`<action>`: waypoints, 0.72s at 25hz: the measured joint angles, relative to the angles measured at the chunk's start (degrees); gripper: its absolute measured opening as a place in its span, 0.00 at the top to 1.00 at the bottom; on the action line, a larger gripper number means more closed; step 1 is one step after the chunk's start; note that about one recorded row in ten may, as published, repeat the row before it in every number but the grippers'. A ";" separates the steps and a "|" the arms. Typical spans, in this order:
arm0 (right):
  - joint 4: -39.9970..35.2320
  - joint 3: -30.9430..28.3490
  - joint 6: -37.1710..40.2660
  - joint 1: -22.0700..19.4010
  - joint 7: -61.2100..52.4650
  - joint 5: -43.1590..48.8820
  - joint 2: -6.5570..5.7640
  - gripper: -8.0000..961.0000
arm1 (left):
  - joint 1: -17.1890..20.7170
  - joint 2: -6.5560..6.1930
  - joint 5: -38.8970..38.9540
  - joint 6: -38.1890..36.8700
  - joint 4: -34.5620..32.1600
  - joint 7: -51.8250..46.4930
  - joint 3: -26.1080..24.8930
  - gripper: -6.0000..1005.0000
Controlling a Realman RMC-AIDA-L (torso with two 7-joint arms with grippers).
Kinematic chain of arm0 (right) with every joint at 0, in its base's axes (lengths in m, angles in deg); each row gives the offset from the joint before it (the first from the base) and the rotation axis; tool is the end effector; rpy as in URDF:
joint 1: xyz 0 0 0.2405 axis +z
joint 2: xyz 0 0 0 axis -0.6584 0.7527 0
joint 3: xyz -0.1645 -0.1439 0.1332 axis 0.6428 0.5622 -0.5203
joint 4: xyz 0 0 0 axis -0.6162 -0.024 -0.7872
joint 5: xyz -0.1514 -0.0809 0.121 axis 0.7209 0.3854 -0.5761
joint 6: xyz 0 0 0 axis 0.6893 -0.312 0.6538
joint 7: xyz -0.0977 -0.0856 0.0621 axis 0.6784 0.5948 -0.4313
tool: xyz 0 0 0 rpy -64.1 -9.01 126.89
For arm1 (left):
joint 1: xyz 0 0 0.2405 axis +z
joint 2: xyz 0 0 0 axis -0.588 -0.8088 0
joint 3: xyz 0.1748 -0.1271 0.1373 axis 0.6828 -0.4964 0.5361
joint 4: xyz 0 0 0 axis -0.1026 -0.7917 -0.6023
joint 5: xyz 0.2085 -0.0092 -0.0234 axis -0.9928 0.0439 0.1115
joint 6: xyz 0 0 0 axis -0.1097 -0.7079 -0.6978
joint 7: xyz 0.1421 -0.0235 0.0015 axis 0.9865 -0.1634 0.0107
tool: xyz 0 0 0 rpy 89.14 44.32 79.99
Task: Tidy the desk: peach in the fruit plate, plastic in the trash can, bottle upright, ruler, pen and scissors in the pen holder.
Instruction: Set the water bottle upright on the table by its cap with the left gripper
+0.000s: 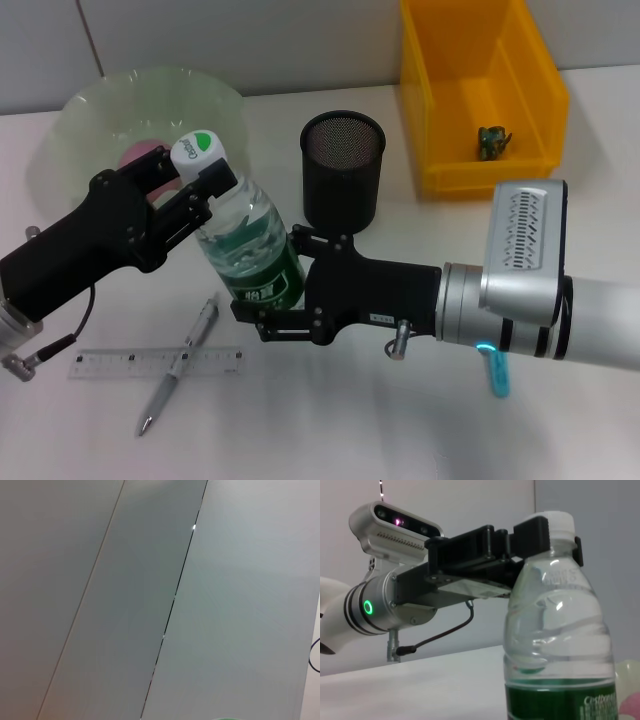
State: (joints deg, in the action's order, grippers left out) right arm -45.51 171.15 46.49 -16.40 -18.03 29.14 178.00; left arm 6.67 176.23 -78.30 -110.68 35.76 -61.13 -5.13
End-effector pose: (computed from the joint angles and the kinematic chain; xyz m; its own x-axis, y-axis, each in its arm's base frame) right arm 0.2035 0.3061 -0.1056 0.8015 -0.0799 -0.5927 -0.2731 -0.9306 -0.2438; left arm -0.2384 0.2990 -0.0085 0.4258 0.1424 0.8936 0.4506 -0.8897 -0.0729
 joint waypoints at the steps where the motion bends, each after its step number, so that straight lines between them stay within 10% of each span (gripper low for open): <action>1: 0.21 0.00 -0.01 0.00 -0.02 0.00 0.00 0.16 | 0.00 0.00 0.00 0.00 0.00 0.00 0.00 0.55; 18: 3.30 0.06 -0.08 0.17 -0.13 -0.07 0.05 0.16 | -0.07 -0.08 -0.04 -0.21 -0.31 -0.28 -0.24 0.55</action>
State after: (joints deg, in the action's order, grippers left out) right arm -42.22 171.21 46.41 -16.24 -18.16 29.07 178.05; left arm 6.60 176.15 -78.33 -110.89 35.45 -61.41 -5.37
